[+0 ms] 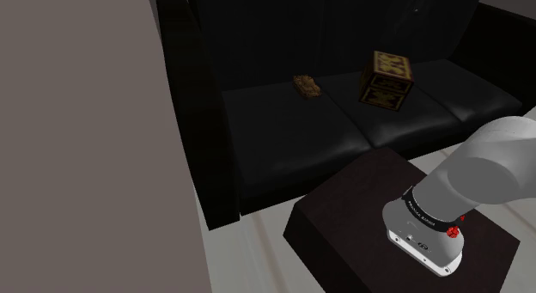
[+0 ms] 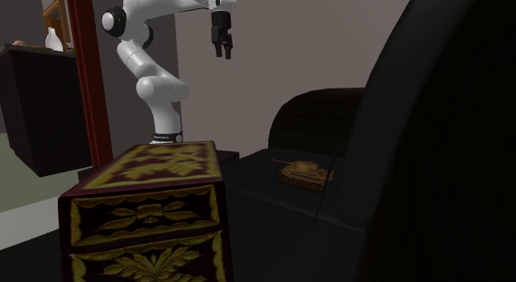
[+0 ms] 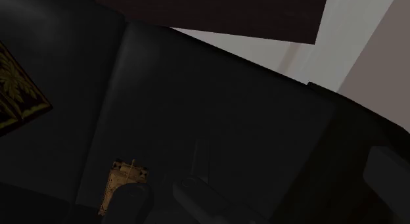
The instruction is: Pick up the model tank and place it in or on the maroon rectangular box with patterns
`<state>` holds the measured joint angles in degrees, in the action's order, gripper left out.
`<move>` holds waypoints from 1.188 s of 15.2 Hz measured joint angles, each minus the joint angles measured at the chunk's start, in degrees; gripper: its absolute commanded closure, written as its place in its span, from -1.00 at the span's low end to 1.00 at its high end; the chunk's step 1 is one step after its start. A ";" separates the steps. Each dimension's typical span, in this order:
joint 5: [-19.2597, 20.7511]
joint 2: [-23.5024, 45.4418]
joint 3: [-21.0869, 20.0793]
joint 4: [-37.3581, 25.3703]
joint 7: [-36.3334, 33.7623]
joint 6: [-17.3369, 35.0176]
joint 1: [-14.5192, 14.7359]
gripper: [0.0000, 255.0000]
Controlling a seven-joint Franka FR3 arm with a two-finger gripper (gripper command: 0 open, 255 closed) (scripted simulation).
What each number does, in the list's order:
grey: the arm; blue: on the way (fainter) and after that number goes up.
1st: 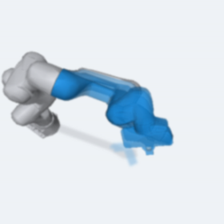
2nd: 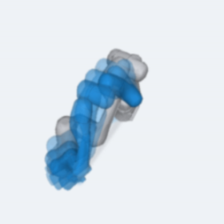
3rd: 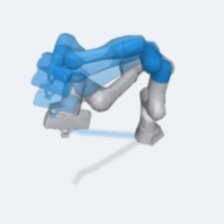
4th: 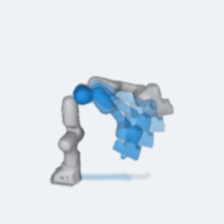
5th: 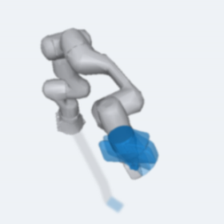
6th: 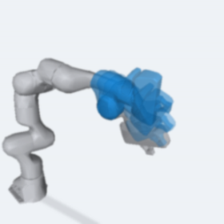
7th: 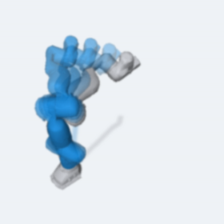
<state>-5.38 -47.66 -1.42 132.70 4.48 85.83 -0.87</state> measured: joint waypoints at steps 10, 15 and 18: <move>2.75 10.33 2.67 3.42 4.10 14.13 -1.51 -1.00; 3.82 18.73 4.08 3.82 6.14 23.30 -2.25 -1.00; 4.29 24.35 5.12 2.63 7.55 28.00 -2.74 -1.00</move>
<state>-1.09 -23.31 3.70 135.33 12.03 113.83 -3.61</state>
